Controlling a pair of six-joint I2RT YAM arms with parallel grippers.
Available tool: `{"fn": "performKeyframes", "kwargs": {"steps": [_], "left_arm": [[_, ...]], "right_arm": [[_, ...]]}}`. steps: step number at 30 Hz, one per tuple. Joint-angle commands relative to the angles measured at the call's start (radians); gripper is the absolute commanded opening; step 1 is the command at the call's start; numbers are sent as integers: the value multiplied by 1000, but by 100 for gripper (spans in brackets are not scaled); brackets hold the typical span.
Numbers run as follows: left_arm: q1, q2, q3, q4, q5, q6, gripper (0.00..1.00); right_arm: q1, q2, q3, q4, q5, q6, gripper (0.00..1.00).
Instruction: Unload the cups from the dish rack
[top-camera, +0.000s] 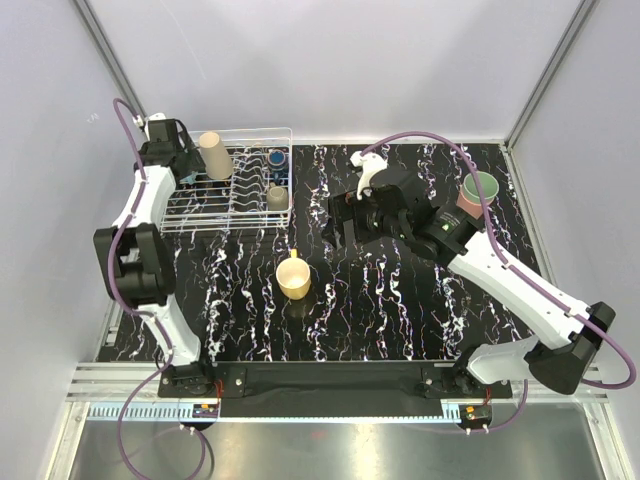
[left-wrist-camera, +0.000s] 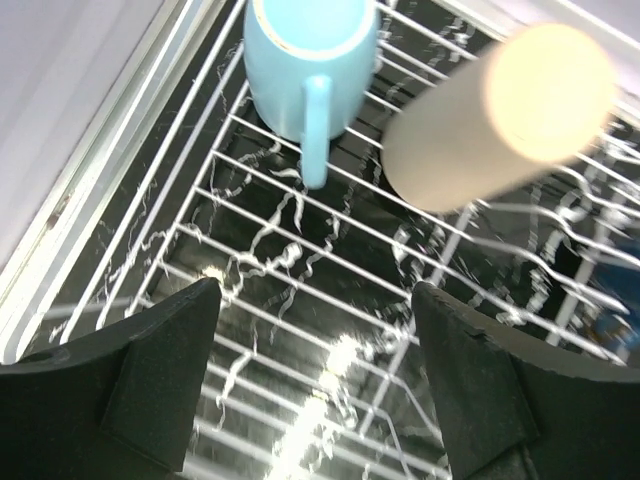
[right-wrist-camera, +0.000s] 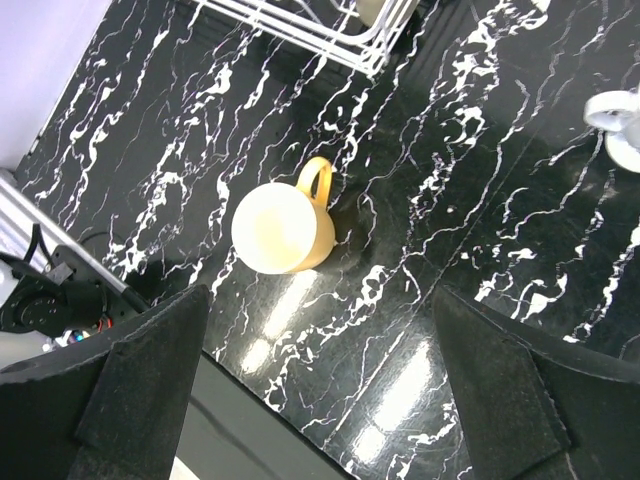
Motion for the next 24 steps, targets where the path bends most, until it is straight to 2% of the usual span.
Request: {"fn": "performKeyframes", "kwargs": {"steps": [1, 11, 24], "left_arm": [[19, 56, 88, 92, -47, 18, 80], [39, 229, 154, 175, -55, 36, 69], [46, 348, 238, 216, -78, 42, 56]], "right_arm": [[-9, 13, -4, 61, -26, -20, 100], [-11, 72, 12, 97, -95, -8, 100], [-15, 95, 17, 113, -95, -13, 100]]}}
